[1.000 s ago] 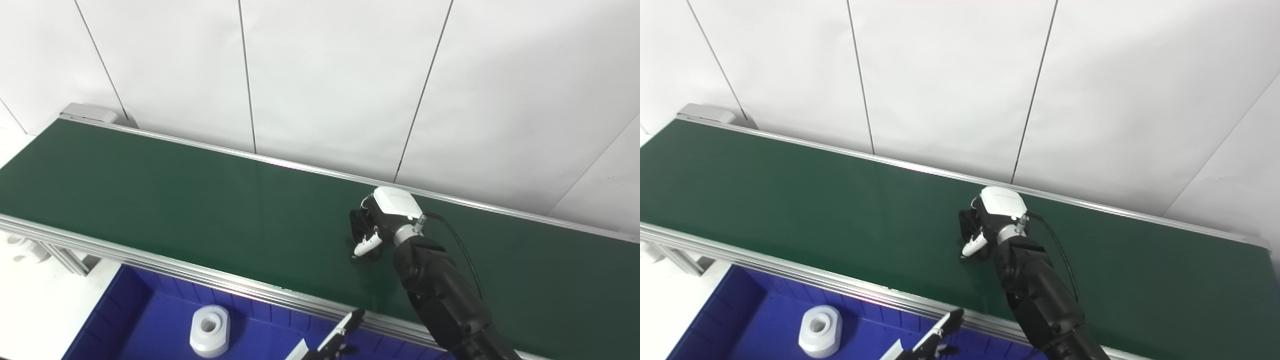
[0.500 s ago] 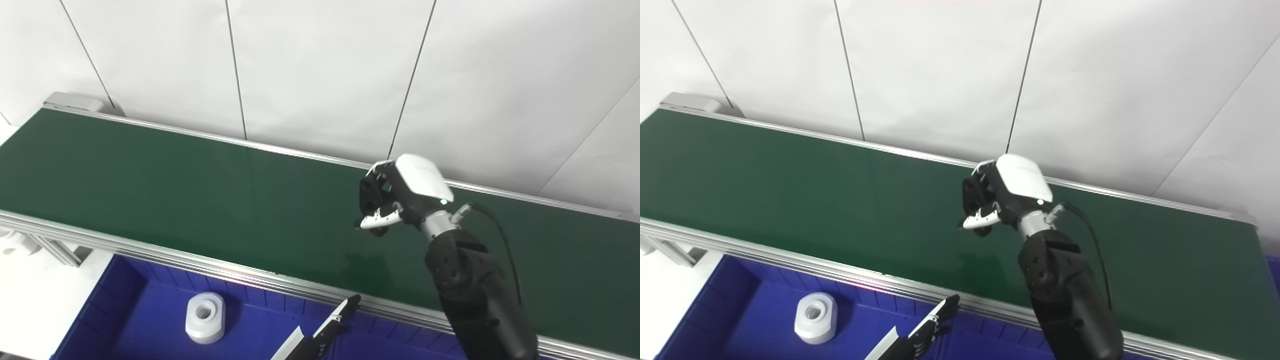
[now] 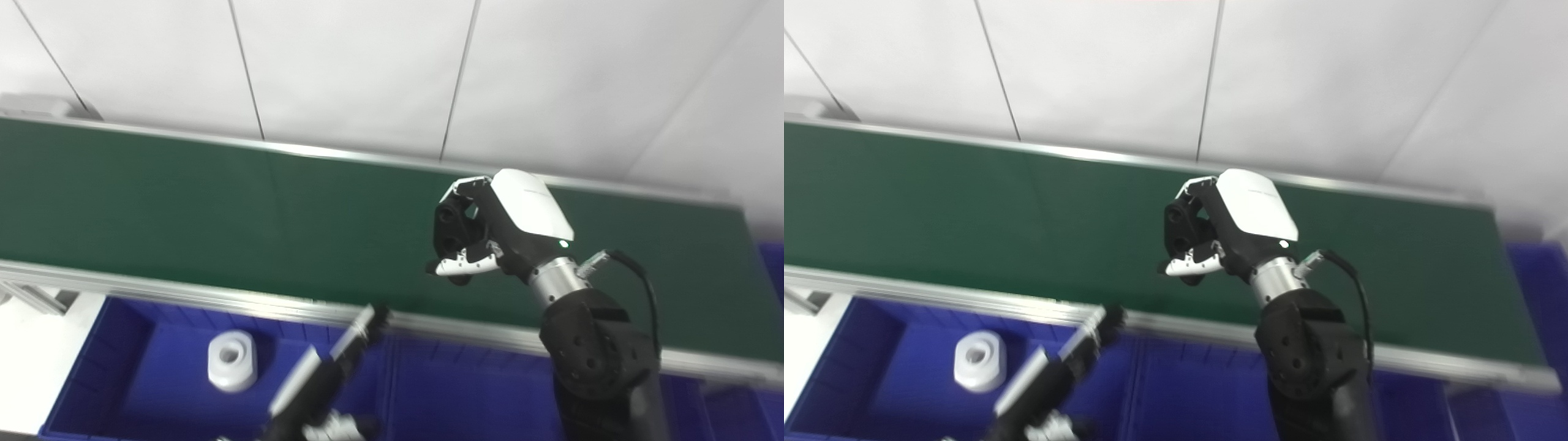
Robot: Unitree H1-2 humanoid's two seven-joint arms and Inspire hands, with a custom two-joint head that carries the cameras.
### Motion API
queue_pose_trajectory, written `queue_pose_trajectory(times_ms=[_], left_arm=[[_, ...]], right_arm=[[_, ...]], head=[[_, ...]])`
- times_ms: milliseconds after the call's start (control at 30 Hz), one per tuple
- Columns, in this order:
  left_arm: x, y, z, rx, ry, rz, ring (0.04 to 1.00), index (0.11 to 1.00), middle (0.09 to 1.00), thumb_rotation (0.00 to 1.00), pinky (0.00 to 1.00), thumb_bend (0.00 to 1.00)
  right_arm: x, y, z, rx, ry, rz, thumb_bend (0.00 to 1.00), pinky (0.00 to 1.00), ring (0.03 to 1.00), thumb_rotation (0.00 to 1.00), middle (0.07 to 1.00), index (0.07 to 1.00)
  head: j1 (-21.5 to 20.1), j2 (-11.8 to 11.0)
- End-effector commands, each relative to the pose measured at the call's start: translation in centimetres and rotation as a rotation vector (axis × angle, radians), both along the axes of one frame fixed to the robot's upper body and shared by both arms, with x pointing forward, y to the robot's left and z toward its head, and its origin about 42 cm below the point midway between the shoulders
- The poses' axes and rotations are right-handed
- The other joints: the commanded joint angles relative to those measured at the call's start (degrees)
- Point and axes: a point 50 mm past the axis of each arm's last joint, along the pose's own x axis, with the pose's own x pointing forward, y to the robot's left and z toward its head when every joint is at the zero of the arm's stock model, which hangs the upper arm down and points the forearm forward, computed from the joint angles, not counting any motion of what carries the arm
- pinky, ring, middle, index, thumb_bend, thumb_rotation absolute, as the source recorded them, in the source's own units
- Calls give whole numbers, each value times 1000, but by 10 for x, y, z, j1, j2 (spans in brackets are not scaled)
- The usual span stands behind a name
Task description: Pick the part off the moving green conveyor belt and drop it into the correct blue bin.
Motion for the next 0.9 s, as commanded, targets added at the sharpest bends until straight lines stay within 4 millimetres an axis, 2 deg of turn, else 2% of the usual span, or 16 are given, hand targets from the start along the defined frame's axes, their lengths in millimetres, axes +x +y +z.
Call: queue_pose_trajectory(times_ms=[0, 67, 100, 133, 233, 367, 433, 533, 600, 700, 867], left_arm=[[1, 8, 14, -23, -23, 0, 1000, 1000, 1000, 787, 999, 931], [4, 16, 21, -22, -24, 5, 1000, 1000, 1000, 819, 998, 938], [6, 21, 25, -17, -29, 3, 1000, 1000, 1000, 830, 995, 936], [7, 24, 27, -14, -32, 1, 1000, 1000, 1000, 845, 989, 929], [13, 34, 34, -7, -35, 8, 1000, 1000, 1000, 850, 980, 942], [19, 39, 36, -11, -20, 14, 1000, 1000, 1000, 848, 974, 994], [21, 40, 36, -8, -21, 16, 1000, 1000, 1000, 853, 967, 1000], [21, 39, 34, -5, -20, 23, 1000, 1000, 1000, 854, 958, 996], [22, 38, 33, -4, -17, 25, 1000, 1000, 1000, 853, 955, 996], [21, 36, 32, -7, -16, 24, 1000, 1000, 1000, 850, 951, 1000], [21, 30, 30, -19, -25, 27, 1000, 1000, 1000, 844, 947, 996]], right_arm=[[-16, -4, 14, 25, -54, -36, 507, 256, 363, 0, 462, 553], [-31, -7, 13, 34, -40, -62, 523, 179, 242, 0, 468, 499], [-42, -10, 11, 39, -24, -80, 525, 163, 219, 0, 469, 490], [-49, -12, 10, 41, -13, -90, 526, 148, 201, 0, 469, 486], [-72, -16, 2, 44, 40, -127, 526, 144, 199, 0, 470, 485], [-94, -20, -19, 8, 104, -166, 527, 193, 254, 0, 472, 485], [-102, -22, -30, -11, 141, -186, 522, 232, 306, 0, 436, 509], [-115, -27, -55, -56, 213, -201, 521, 294, 380, 0, 437, 523], [-119, -29, -74, -84, 295, -216, 524, 322, 412, 0, 446, 515], [-117, -28, -99, -137, 352, -192, 513, 308, 380, 0, 464, 541], [-108, -24, -128, -233, 394, -158, 510, 266, 365, 0, 453, 546]], head=[[-19, 14], [-31, 25], [-43, 36], [-45, 38], [-69, 56], [-73, 62], [-69, 60], [-62, 56], [-63, 55], [-63, 51], [-53, 45]])
